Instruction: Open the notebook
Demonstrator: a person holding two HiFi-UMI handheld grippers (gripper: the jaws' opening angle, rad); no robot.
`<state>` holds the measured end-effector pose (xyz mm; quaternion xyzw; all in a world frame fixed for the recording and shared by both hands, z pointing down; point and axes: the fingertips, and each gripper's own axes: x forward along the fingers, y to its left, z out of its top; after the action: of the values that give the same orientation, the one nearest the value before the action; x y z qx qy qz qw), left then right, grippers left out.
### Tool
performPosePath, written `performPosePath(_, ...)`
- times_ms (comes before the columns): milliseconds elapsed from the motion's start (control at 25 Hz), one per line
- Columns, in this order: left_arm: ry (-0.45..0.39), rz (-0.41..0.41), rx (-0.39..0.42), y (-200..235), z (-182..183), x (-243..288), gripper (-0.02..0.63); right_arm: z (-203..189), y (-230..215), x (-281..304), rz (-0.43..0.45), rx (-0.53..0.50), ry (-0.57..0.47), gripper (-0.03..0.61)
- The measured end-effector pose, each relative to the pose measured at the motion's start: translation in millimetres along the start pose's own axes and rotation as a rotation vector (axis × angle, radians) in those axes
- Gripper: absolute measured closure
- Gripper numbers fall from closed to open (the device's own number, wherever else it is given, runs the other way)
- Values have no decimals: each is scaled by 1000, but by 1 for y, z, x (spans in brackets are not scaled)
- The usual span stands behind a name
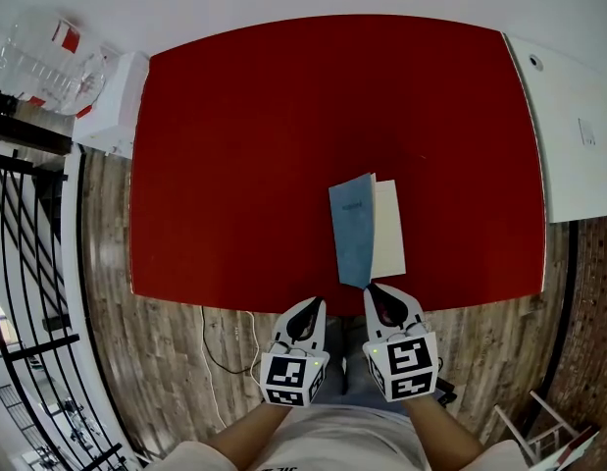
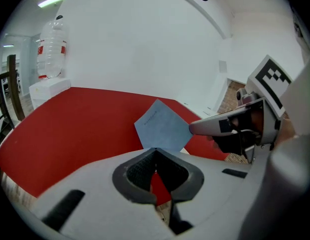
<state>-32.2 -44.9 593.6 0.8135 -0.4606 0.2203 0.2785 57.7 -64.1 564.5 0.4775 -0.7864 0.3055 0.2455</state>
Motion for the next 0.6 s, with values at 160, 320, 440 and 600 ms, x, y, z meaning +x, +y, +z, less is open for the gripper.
performPosePath(160, -6, 36, -19, 16, -2, -9, 607, 11, 43, 11, 90, -45, -10, 566)
performPosePath(320, -13, 93, -49, 37, -6, -22, 607, 15, 80, 29, 169, -75, -3, 566)
performPosePath(440, -6, 156, -83, 61, -17, -36, 607, 12, 101, 47, 223, -83, 28, 566)
performPosePath(600, -3, 212, -126, 86, -30, -54, 607, 1, 124, 75, 259, -125, 76, 566)
